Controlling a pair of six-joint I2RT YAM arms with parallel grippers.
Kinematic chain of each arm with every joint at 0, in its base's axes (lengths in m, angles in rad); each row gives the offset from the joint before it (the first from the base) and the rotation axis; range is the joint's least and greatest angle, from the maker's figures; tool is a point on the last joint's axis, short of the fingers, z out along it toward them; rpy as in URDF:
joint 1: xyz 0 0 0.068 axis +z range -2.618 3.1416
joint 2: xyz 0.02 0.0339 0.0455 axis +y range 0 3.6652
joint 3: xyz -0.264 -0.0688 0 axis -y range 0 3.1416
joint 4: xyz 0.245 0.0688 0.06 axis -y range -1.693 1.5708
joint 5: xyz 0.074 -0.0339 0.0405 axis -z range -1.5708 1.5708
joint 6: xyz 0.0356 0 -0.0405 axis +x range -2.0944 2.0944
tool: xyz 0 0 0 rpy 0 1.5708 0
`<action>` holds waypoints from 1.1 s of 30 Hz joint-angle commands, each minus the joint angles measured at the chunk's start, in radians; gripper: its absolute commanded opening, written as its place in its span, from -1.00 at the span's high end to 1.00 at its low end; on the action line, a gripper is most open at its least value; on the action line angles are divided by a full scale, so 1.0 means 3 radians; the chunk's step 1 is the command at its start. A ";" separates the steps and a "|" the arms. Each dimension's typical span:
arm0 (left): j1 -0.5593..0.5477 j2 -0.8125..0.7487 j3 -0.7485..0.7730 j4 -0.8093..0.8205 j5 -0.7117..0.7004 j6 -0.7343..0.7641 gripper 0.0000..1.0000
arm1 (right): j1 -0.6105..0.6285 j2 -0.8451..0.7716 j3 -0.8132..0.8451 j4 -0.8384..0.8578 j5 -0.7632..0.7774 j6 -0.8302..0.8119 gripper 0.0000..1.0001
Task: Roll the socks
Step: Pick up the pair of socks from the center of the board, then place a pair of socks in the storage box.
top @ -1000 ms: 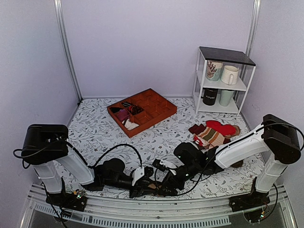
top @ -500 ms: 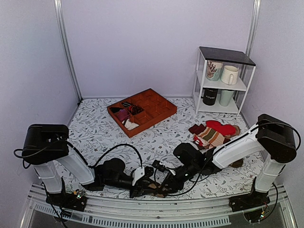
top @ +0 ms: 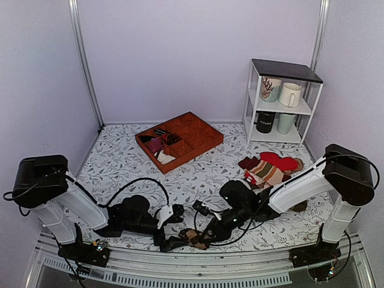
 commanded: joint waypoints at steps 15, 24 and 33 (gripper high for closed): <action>0.0522 -0.2392 -0.0258 -0.1776 -0.1062 -0.0544 -0.99 | -0.0758 -0.0515 0.0974 -0.0776 0.0872 -0.0218 1.00; 0.1016 -0.2861 -0.0009 -0.2670 -0.1353 -0.0887 -0.99 | -0.1154 0.0528 0.2526 -0.1130 0.1056 -0.0818 1.00; 0.1733 -0.2807 -0.0016 -0.2658 -0.0886 -0.0974 -0.99 | -0.1252 0.1672 0.3845 -0.1333 0.1163 -0.1112 1.00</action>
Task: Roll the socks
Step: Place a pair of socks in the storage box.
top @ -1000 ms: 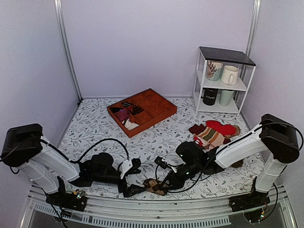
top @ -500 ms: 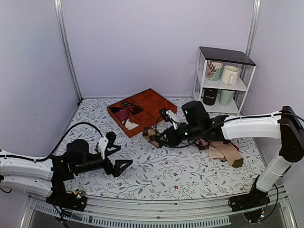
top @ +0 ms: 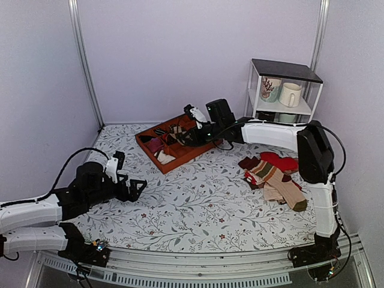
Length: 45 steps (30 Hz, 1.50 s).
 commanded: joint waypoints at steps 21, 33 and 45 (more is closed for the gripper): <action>0.0285 -0.0158 -0.0113 0.0087 0.0443 0.0149 -0.99 | -0.0086 0.1386 0.1167 -0.0955 0.0498 -0.0567 1.00; 0.0307 -0.0322 -0.0159 0.0006 0.0498 0.0204 -0.99 | -0.0050 0.1571 0.1302 -0.1749 0.0825 -0.0827 1.00; 0.0327 -0.0285 -0.0179 0.0032 0.0509 0.0250 -0.99 | 0.0085 0.1489 0.0965 -0.2414 0.1205 -0.1086 1.00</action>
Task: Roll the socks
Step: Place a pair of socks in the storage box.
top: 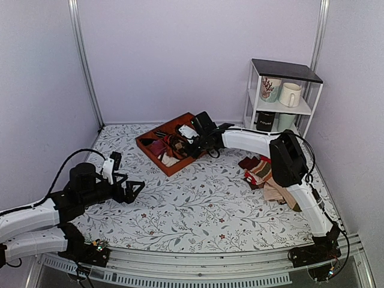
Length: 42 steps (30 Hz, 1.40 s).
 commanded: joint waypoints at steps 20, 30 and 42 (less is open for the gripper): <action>0.0100 0.0074 -0.0035 -0.0027 0.0026 0.0101 -0.99 | 0.0301 0.0433 -0.0424 -0.2209 0.0214 -0.0169 1.00; 0.0114 0.0192 -0.0040 0.0125 0.0042 0.0115 -0.99 | 0.0201 0.0711 -0.0147 -0.2680 0.0165 -0.0165 0.99; 0.0125 0.0285 0.0024 0.0091 0.0085 0.0152 -0.99 | 0.0183 0.0206 -0.0153 -0.1988 -0.0074 -0.0188 0.14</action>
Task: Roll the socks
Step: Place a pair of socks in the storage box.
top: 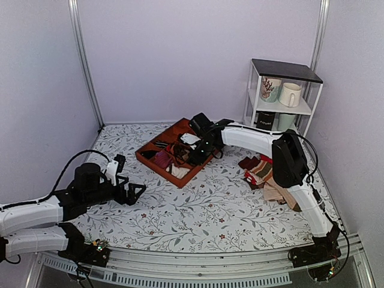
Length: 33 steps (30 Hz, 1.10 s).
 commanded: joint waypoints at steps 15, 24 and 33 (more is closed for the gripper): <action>0.0072 0.0017 0.0039 0.0063 0.0013 0.0069 -0.99 | -0.0025 -0.0148 -0.0249 -0.0557 -0.0602 -0.0069 -0.16; 0.0082 0.0066 0.0057 0.0080 0.0027 0.0092 -0.99 | -0.0065 -0.0307 -0.0212 -0.0569 -0.0657 -0.0067 -0.21; 0.0094 0.0071 0.0072 0.0067 0.0040 0.0088 -0.99 | -0.0074 -0.0467 -0.0202 -0.0440 -0.0645 0.0015 -0.25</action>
